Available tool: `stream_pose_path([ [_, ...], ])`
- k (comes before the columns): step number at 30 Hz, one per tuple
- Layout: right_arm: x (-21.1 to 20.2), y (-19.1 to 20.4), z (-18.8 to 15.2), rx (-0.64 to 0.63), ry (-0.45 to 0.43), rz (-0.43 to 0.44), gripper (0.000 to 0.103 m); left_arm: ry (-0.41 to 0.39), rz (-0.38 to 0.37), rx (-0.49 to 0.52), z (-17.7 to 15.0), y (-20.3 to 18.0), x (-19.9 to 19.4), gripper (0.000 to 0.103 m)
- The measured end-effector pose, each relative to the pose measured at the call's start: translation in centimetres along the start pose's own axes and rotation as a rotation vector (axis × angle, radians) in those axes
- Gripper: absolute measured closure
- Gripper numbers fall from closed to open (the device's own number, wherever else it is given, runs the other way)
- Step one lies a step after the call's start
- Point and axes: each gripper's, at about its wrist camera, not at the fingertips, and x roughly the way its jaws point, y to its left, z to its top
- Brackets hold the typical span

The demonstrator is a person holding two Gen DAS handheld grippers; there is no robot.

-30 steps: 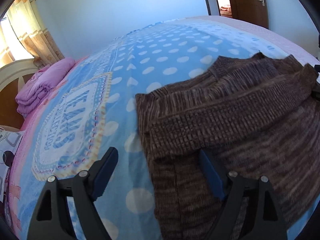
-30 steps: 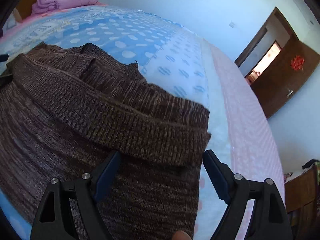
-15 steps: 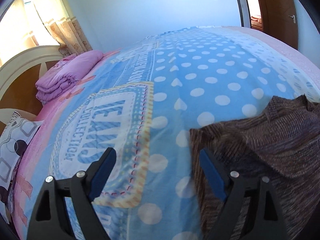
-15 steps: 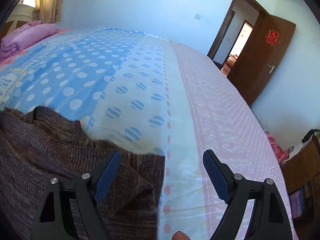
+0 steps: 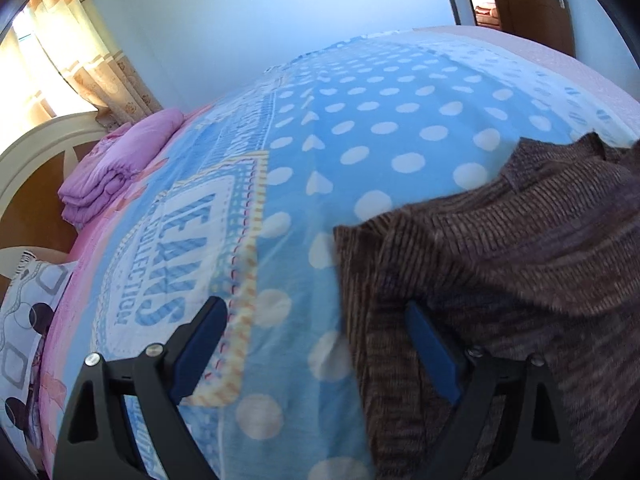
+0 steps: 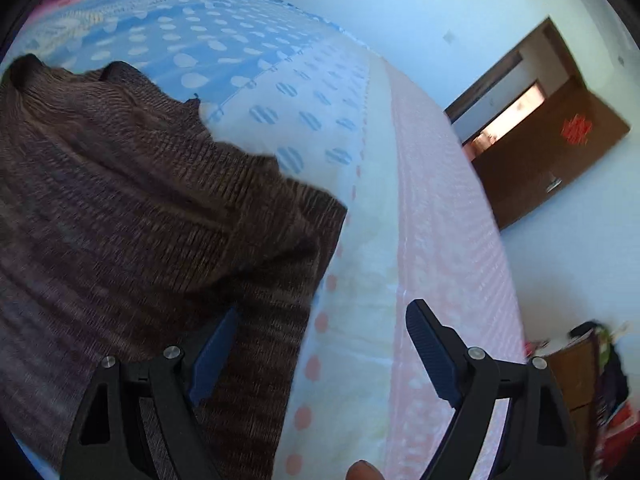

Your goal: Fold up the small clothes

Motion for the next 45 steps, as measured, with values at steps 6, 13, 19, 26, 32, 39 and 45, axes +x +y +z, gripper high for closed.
stream_pose_path([
  [6,2.9,-7.3,0.4,0.466,0.035,0.045,0.018,0.111,0.092,-0.242,1.4,4.3,3.6,0.009],
  [13,2.2,-8.0,-3.0,0.481,0.036,0.109,0.018,0.111,0.062,-0.265,-2.0,6.5,2.5,0.009],
  [19,-0.4,-8.2,-7.9,0.569,0.003,0.272,0.018,0.031,-0.049,-0.298,-5.7,7.7,-3.3,0.008],
  [26,-4.2,-6.0,-12.9,0.618,-0.014,0.479,0.038,0.018,-0.134,-0.248,-8.6,5.8,-5.8,0.008],
  [32,-5.6,-3.9,-14.4,0.585,-0.015,0.533,0.046,0.002,-0.175,-0.221,-10.4,4.1,-7.5,0.008],
  [39,-4.2,-1.8,-15.7,0.548,0.045,0.512,0.081,0.026,-0.14,-0.171,-11.4,2.7,-7.4,0.005],
  [45,-7.5,-1.5,-14.6,0.51,-0.012,0.383,0.08,0.047,-0.151,-0.232,-11.7,3.7,-6.9,0.003],
])
